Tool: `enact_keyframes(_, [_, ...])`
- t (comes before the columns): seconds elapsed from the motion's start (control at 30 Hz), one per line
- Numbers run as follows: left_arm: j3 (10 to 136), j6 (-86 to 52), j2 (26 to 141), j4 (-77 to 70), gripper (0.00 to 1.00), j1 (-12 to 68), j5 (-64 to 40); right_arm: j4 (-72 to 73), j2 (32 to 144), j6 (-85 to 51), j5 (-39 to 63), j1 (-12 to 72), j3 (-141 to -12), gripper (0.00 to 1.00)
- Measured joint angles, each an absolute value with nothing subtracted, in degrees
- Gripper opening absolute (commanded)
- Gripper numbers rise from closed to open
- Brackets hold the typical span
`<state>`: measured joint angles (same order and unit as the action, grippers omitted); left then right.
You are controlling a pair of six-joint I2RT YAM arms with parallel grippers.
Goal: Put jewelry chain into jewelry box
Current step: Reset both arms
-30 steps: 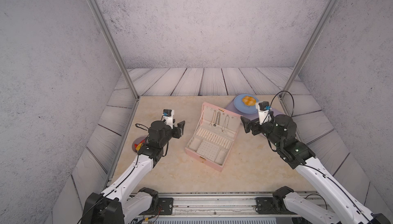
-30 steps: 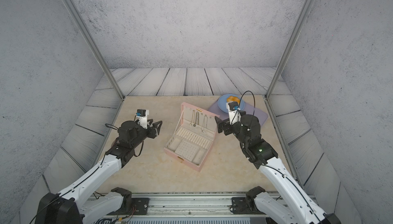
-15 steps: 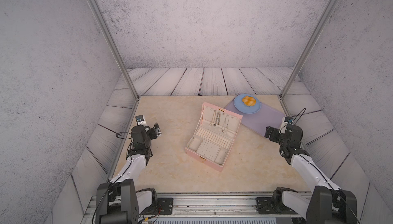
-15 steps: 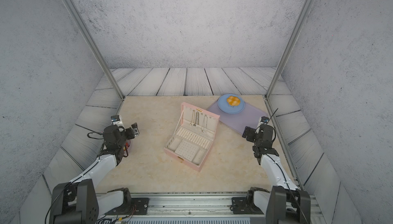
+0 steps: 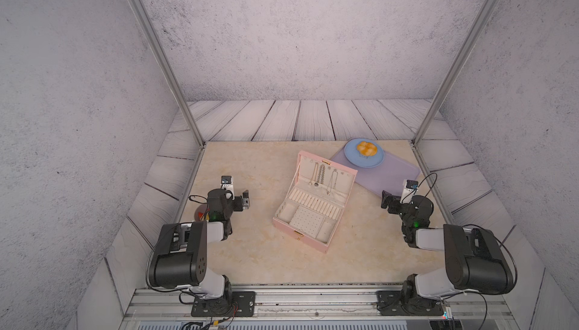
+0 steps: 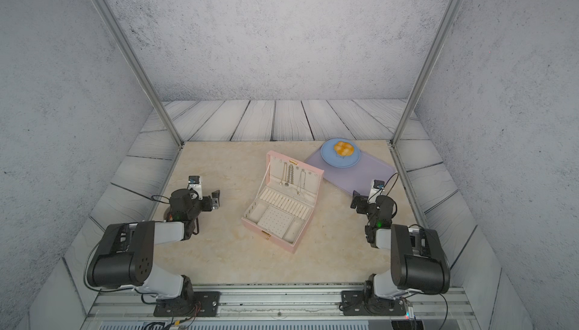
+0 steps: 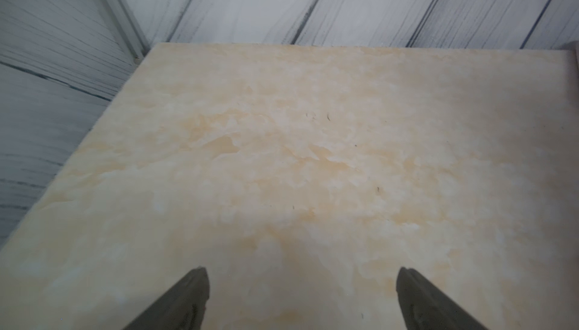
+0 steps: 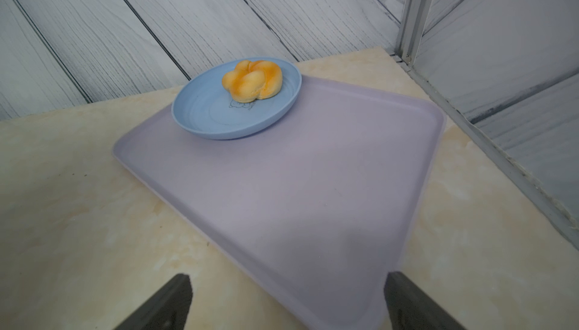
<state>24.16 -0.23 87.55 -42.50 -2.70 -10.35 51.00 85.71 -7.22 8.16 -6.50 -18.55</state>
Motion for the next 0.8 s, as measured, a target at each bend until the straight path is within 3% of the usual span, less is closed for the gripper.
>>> enact_keyframes(0.3, [26.63, -0.40, 87.59, -41.85, 0.99, -2.48, -5.56, 47.37, 89.23, -3.68, 4.23, -1.34, -25.30, 0.99])
enact_keyframes(0.8, [26.63, -0.43, 87.59, -41.76, 0.99, -2.48, -4.27, 47.35, 89.56, -2.79, 2.42, -1.23, -24.77, 0.99])
